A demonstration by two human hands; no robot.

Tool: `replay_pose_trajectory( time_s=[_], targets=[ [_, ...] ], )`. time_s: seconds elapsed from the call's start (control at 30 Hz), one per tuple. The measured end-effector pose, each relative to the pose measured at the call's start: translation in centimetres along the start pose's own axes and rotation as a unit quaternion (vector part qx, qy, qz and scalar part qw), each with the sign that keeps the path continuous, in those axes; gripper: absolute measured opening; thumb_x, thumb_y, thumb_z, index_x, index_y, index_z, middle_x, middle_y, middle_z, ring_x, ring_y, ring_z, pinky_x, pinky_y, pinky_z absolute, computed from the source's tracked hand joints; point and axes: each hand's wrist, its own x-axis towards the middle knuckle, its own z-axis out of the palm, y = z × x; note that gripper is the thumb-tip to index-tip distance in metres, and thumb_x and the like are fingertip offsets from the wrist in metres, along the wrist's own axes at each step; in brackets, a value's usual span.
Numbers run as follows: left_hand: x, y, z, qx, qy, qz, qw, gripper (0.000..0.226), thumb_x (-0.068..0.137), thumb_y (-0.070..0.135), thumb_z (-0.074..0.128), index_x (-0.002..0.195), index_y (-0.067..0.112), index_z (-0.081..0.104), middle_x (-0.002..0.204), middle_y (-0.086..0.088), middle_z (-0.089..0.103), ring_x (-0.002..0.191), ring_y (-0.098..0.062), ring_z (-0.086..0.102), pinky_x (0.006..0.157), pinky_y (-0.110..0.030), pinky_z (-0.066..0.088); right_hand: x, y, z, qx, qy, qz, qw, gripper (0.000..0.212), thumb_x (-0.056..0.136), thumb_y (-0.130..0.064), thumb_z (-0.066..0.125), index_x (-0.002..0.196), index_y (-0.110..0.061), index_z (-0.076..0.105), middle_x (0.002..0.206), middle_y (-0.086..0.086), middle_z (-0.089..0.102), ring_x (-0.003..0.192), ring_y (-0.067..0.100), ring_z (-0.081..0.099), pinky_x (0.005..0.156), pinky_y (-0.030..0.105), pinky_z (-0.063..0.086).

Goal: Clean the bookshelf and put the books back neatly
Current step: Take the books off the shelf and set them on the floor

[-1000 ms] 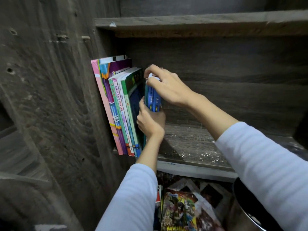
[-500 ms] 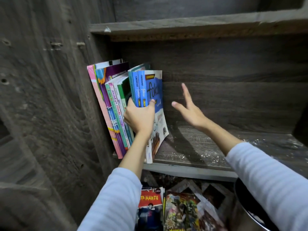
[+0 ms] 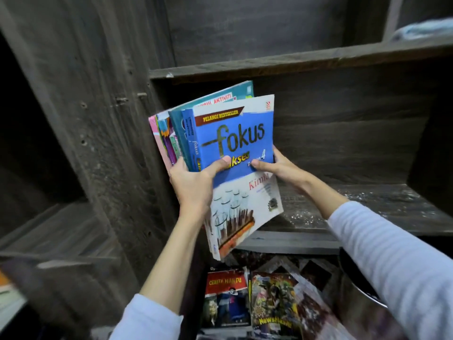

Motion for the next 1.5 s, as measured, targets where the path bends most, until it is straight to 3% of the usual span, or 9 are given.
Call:
replay_pose_trajectory(
  time_s=[0.13, 0.5, 0.7, 0.83, 0.97, 1.1, 1.17, 1.33, 1.5],
  targets=[
    [-2.6, 1.2, -2.4, -0.045, -0.043, -0.02, 0.998, 0.03, 0.061, -0.011, 0.078, 0.079, 0.009, 0.065, 0.081, -0.004, 0.074, 0.078, -0.026, 0.07, 0.069, -0.041, 0.058, -3.1, -1.2, 1.1, 0.042, -0.076, 0.008, 0.996, 0.082, 0.038, -0.04, 0.093, 0.108, -0.015, 0.058, 0.099, -0.001, 0.074, 0.087, 0.016, 0.071, 0.068, 0.027, 0.056],
    [-9.0, -0.4, -9.9, -0.036, 0.04, -0.013, 0.998, 0.043, 0.045, 0.013, 0.082, 0.083, 0.008, 0.061, 0.079, 0.001, 0.073, 0.075, -0.022, 0.069, 0.063, -0.033, 0.055, -9.9, 1.5, 7.6, 0.064, -0.023, 0.039, 0.997, 0.065, 0.059, -0.004, 0.083, 0.119, -0.004, 0.056, 0.1, 0.006, 0.073, 0.084, 0.022, 0.072, 0.065, 0.029, 0.056],
    [-14.4, -6.0, -14.3, -0.015, 0.083, -0.174, 0.981, 0.036, 0.062, -0.01, 0.077, 0.087, 0.01, 0.06, 0.082, 0.001, 0.071, 0.072, -0.013, 0.068, 0.062, -0.026, 0.054, -12.0, 6.7, 9.7, 0.022, -0.065, 0.122, 0.99, 0.055, 0.067, 0.008, 0.075, 0.116, -0.01, 0.055, 0.094, 0.004, 0.074, 0.077, 0.023, 0.072, 0.064, 0.034, 0.059],
    [-18.7, -11.1, -16.7, -0.019, 0.099, -0.287, 0.953, 0.029, 0.074, -0.011, 0.068, 0.09, 0.012, 0.062, 0.087, -0.002, 0.07, 0.074, -0.013, 0.069, 0.063, -0.027, 0.055, -12.7, 11.6, 10.3, -0.036, -0.098, 0.184, 0.977, 0.057, 0.066, 0.009, 0.077, 0.115, -0.012, 0.056, 0.094, 0.005, 0.073, 0.073, 0.016, 0.071, 0.059, 0.029, 0.057],
    [-22.2, -16.0, -19.0, 0.003, 0.1, -0.407, 0.908, 0.039, 0.079, -0.002, 0.068, 0.114, 0.01, 0.059, 0.113, -0.008, 0.066, 0.102, -0.026, 0.063, 0.088, -0.045, 0.052, -12.4, 16.5, 10.9, -0.105, -0.136, 0.248, 0.953, 0.058, 0.066, 0.009, 0.078, 0.115, -0.007, 0.053, 0.093, 0.005, 0.069, 0.067, 0.009, 0.069, 0.054, 0.024, 0.054],
    [-25.8, -21.2, -20.4, -0.015, 0.106, -0.53, 0.841, 0.046, 0.08, 0.007, 0.068, 0.124, 0.01, 0.055, 0.117, -0.01, 0.063, 0.107, -0.031, 0.06, 0.092, -0.052, 0.049, -11.5, 22.5, 11.9, -0.222, -0.189, 0.288, 0.912, 0.064, 0.057, -0.008, 0.089, 0.111, -0.014, 0.054, 0.108, 0.01, 0.069, 0.095, 0.028, 0.066, 0.083, 0.043, 0.055],
    [-27.5, -22.8, -20.9, -0.022, 0.128, -0.588, 0.798, 0.045, 0.082, 0.011, 0.068, 0.124, 0.009, 0.055, 0.12, -0.012, 0.061, 0.11, -0.034, 0.057, 0.091, -0.053, 0.048, -11.4, 24.4, 12.8, -0.28, -0.223, 0.288, 0.888, 0.063, 0.061, -0.014, 0.088, 0.115, -0.014, 0.055, 0.114, 0.006, 0.066, 0.102, 0.026, 0.062, 0.086, 0.035, 0.051],
    [-30.8, -26.0, -22.1, -0.013, 0.183, -0.634, 0.751, 0.045, 0.077, 0.014, 0.073, 0.12, 0.007, 0.06, 0.116, -0.012, 0.066, 0.102, -0.033, 0.063, 0.07, -0.041, 0.054, -10.8, 28.9, 15.1, -0.344, -0.302, 0.321, 0.829, 0.061, 0.069, -0.025, 0.083, 0.118, -0.004, 0.053, 0.117, 0.01, 0.06, 0.107, 0.03, 0.058, 0.088, 0.039, 0.05],
    [-31.7, -28.0, -23.0, 0.034, 0.199, -0.648, 0.735, 0.052, 0.07, 0.019, 0.081, 0.117, 0.008, 0.06, 0.112, -0.013, 0.067, 0.101, -0.034, 0.063, 0.085, -0.05, 0.053, -10.2, 32.1, 16.2, -0.397, -0.317, 0.314, 0.802, 0.067, 0.067, -0.033, 0.084, 0.119, -0.007, 0.052, 0.116, 0.009, 0.06, 0.103, 0.029, 0.059, 0.086, 0.038, 0.05]
  ],
)
